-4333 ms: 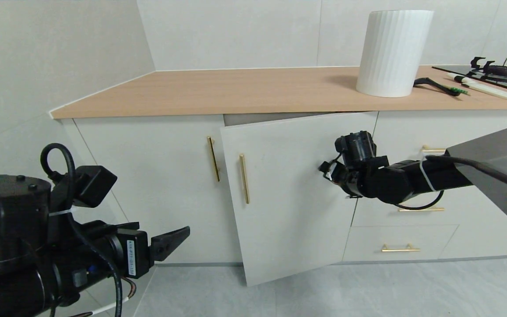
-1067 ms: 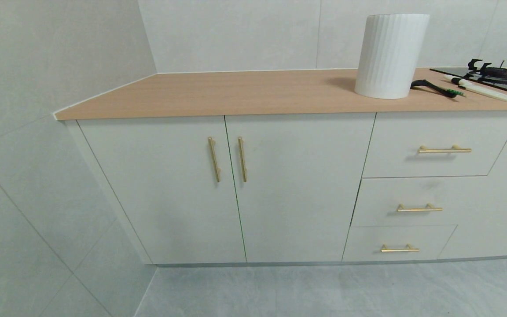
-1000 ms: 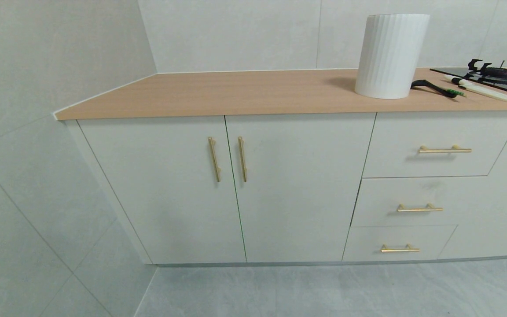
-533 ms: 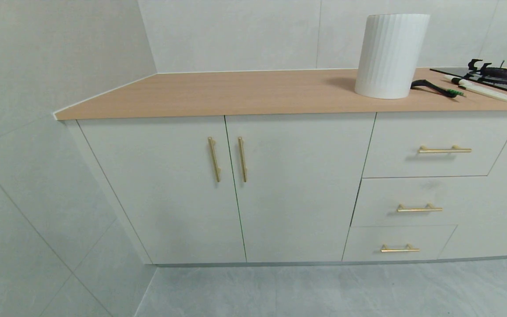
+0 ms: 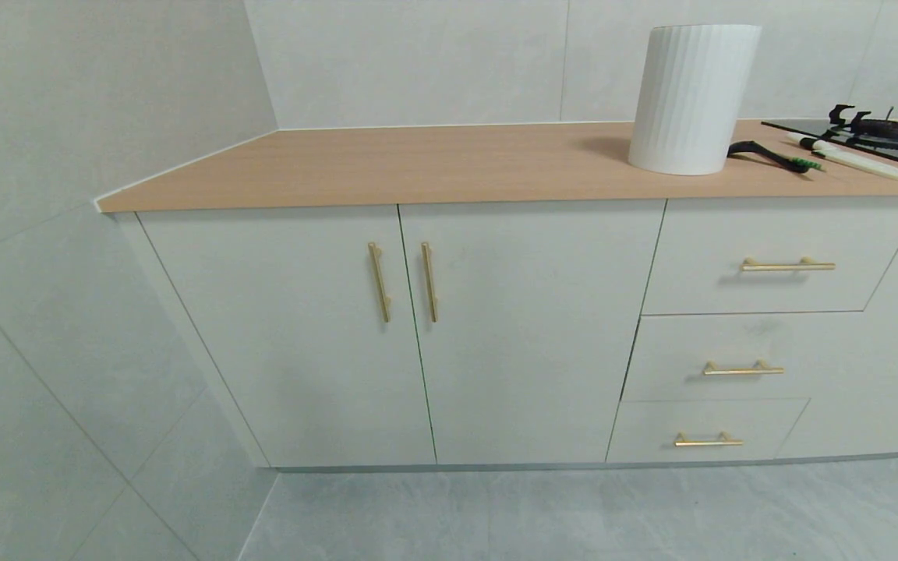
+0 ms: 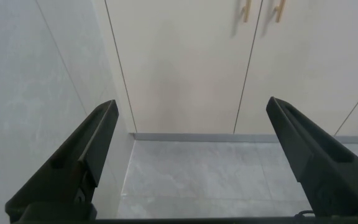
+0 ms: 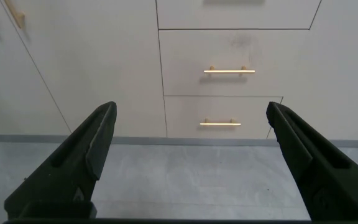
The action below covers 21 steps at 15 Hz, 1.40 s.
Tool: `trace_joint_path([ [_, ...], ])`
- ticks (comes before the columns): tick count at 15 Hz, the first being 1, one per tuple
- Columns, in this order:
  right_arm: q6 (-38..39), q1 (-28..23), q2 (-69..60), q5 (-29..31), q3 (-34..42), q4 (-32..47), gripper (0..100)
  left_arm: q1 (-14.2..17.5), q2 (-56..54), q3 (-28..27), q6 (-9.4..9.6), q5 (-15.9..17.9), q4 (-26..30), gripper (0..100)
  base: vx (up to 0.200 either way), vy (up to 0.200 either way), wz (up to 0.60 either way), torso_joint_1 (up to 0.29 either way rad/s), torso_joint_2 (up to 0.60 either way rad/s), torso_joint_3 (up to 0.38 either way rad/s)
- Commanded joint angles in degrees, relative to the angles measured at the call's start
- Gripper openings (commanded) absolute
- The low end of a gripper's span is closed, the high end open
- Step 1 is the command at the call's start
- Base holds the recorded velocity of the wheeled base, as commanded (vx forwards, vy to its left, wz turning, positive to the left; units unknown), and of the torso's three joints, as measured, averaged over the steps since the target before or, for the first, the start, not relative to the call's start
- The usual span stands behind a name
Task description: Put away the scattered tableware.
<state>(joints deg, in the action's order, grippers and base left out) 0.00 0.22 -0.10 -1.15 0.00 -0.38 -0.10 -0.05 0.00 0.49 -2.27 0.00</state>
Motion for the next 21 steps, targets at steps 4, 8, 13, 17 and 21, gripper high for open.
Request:
trace_joint_path([
  [4,0.1,0.0,0.1,0.0,0.0,0.2,100,0.0,0.0,0.0,0.39,0.0,0.0,100,0.000,0.000,0.00,0.000,0.00,0.000],
  [8,0.1,0.0,0.1,0.0,0.0,0.2,100,0.0,0.0,0.0,0.22,0.0,0.0,100,0.000,-0.150,0.00,0.001,0.00,0.001],
  [13,0.1,0.0,0.1,0.0,0.0,0.2,100,0.0,0.0,0.0,0.39,0.0,0.0,100,0.000,-0.200,0.00,0.004,0.00,0.003],
  [17,0.1,0.0,0.1,0.0,0.0,0.2,100,0.0,0.0,0.0,0.39,0.0,0.0,100,0.000,-0.200,0.00,0.001,0.00,0.002],
  [21,0.1,0.0,0.1,0.0,0.0,0.2,100,0.0,0.0,0.0,0.39,0.0,0.0,100,0.000,-0.200,0.00,0.002,0.00,0.004],
])
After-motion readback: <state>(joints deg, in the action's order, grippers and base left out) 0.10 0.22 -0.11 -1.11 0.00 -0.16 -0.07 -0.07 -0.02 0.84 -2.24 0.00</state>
